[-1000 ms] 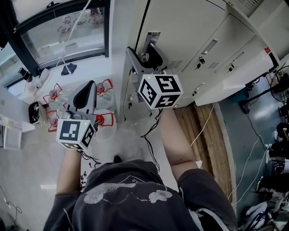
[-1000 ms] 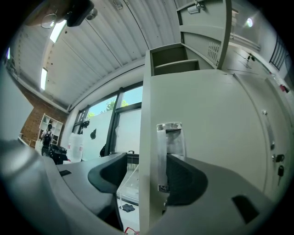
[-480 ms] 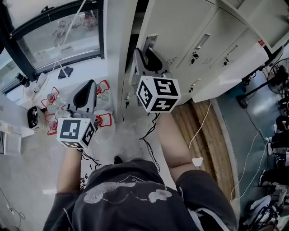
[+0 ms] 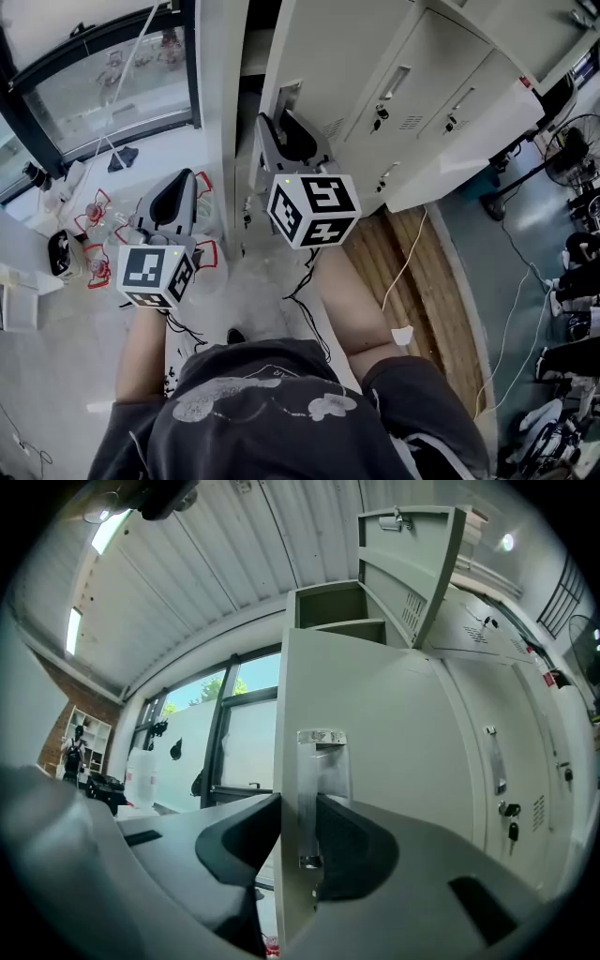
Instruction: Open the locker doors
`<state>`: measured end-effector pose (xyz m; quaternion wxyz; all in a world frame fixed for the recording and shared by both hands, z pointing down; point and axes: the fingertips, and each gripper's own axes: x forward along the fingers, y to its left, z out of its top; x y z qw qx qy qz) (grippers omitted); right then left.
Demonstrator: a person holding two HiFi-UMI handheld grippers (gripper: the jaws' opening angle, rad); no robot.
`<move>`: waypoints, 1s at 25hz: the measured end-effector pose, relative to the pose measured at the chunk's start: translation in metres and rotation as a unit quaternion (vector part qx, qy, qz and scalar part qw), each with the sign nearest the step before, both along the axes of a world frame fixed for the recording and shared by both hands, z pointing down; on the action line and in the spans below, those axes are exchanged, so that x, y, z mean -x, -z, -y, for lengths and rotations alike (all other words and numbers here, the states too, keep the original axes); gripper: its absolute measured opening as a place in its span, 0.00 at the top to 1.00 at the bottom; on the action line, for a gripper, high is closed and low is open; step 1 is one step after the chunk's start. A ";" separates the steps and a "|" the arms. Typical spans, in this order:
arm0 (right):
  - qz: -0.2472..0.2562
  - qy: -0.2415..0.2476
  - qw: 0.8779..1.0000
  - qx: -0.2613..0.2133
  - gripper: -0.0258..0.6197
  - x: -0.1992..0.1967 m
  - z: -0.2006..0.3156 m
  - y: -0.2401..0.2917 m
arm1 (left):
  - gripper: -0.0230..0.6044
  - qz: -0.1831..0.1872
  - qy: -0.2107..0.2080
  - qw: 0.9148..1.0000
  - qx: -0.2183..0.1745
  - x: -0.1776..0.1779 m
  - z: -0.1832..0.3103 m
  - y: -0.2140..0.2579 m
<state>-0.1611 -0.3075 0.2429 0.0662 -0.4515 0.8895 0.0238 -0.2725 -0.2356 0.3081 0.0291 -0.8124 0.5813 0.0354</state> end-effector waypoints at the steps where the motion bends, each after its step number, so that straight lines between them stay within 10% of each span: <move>1: 0.001 0.003 1.000 -0.001 0.76 -0.002 -0.002 0.000 | 0.95 -0.001 0.003 1.000 -0.001 -0.003 0.000 0.001; 25: -0.008 0.137 0.991 0.007 0.75 -0.081 -0.058 0.000 | 0.95 0.009 0.068 0.998 0.004 -0.100 -0.043 0.015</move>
